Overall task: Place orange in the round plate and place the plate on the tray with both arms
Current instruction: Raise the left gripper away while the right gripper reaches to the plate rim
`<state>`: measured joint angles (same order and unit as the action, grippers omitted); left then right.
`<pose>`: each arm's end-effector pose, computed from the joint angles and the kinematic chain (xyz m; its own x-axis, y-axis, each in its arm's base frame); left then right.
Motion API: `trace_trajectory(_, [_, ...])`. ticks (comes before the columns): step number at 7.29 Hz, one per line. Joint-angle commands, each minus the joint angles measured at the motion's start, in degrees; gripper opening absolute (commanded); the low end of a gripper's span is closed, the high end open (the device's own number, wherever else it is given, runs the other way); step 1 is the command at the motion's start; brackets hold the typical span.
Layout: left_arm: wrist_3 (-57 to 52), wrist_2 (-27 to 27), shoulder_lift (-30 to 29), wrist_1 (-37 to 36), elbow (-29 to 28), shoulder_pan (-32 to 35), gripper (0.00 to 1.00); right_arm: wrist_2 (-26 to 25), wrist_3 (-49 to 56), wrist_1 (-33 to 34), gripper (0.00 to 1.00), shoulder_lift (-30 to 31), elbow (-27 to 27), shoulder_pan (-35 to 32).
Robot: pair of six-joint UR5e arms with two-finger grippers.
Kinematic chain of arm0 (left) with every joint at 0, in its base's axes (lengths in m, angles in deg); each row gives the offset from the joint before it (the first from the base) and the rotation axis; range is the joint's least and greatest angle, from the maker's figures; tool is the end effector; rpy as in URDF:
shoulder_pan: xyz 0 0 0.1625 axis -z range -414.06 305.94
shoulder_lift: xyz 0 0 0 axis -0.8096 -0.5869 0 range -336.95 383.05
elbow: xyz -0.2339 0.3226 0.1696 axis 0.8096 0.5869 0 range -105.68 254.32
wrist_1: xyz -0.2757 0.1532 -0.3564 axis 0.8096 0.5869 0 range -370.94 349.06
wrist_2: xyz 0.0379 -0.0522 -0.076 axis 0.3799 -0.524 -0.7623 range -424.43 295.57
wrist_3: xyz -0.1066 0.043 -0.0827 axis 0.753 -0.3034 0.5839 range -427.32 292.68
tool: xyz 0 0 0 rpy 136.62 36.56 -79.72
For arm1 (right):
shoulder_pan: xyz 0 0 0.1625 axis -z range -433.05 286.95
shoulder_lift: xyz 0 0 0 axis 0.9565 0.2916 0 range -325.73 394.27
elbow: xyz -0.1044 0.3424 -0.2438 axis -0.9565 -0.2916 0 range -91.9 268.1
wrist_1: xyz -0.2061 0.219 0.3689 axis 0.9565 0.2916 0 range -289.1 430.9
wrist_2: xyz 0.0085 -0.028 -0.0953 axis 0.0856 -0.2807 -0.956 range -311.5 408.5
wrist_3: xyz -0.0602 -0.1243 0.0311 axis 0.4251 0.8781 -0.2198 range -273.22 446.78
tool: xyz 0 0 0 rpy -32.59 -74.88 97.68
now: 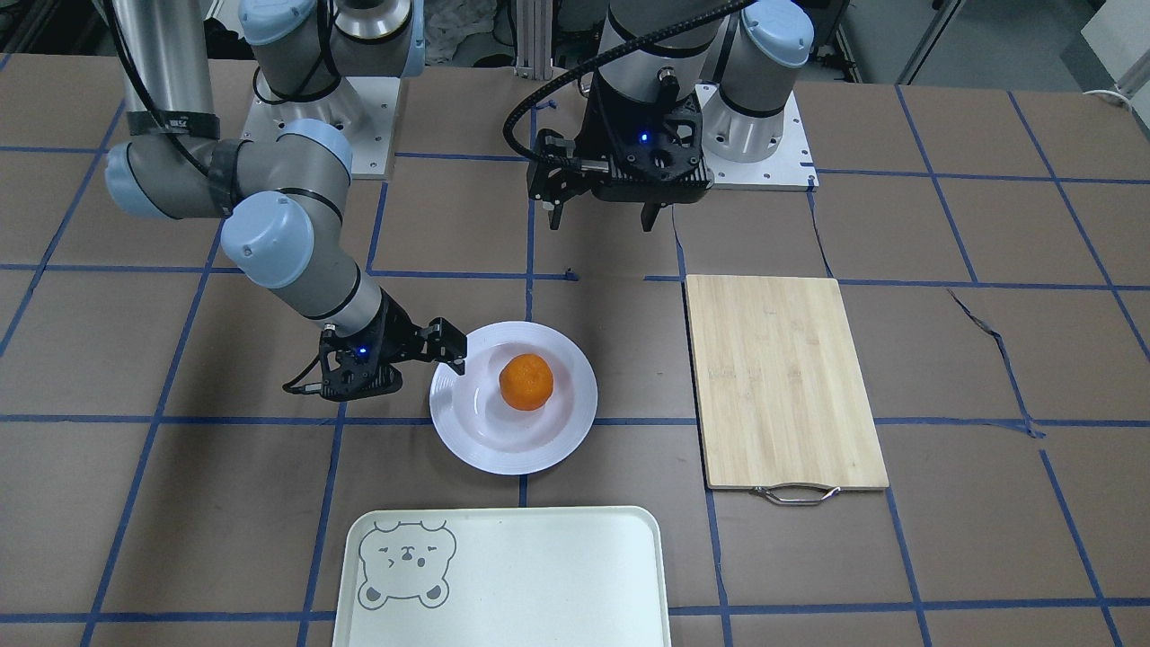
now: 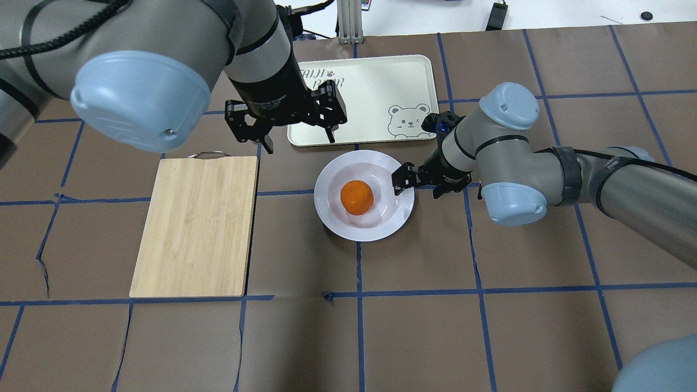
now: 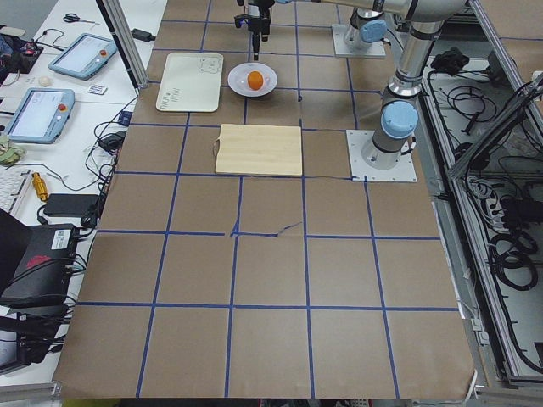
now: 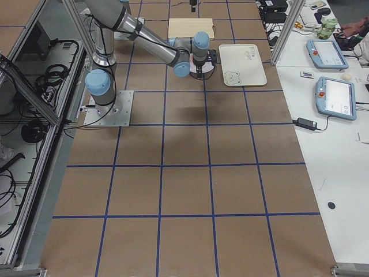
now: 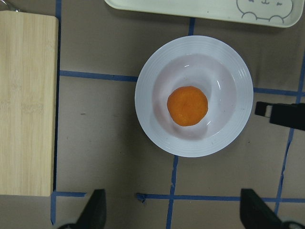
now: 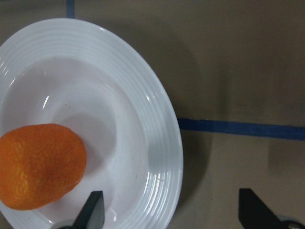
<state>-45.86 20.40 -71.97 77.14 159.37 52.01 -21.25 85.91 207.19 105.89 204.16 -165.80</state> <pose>-0.3061 -0.5352 0.4556 -0.9911 -0.0922 0.0956 -0.0924 0.9957 0.0029 0.2094 -0.5573 0.1242 -0.9372 -0.0411 -0.3465 -0.0338 0.9991 -0.0271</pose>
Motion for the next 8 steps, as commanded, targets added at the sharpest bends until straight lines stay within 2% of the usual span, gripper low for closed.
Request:
trace_trajectory(1, [-4.54,7.38,0.11,5.77,-1.55,-1.21,1.0,0.14,-0.09,3.43,1.0,-2.71,1.18,-1.19])
trace_trajectory(2, [-11.37,8.32,0.19,6.4,-1.02,-3.92,1.0,0.83,-0.18,4.23,1.0,-2.72,1.27,-1.37])
trace_trajectory(3, [-13.44,8.24,0.19,6.58,-0.93,-8.9,1.0,2.49,-0.27,4.59,0.95,-2.8,1.28,-1.37])
trace_trajectory(5, [-23.53,8.24,0.37,6.15,-0.5,-14.04,1.0,2.77,-0.79,4.68,0.79,-3.94,1.1,-1.37])
trace_trajectory(7, [-22.6,8.41,0.46,1.52,-1.37,-13.87,1.0,3.12,-1.23,4.68,0.46,-3.95,1.01,-1.37])
trace_trajectory(8, [-22.34,8.24,0.02,1.23,-1.63,-13.53,1.0,4.86,-4.1,4.94,0.17,-3.86,0.93,-1.46])
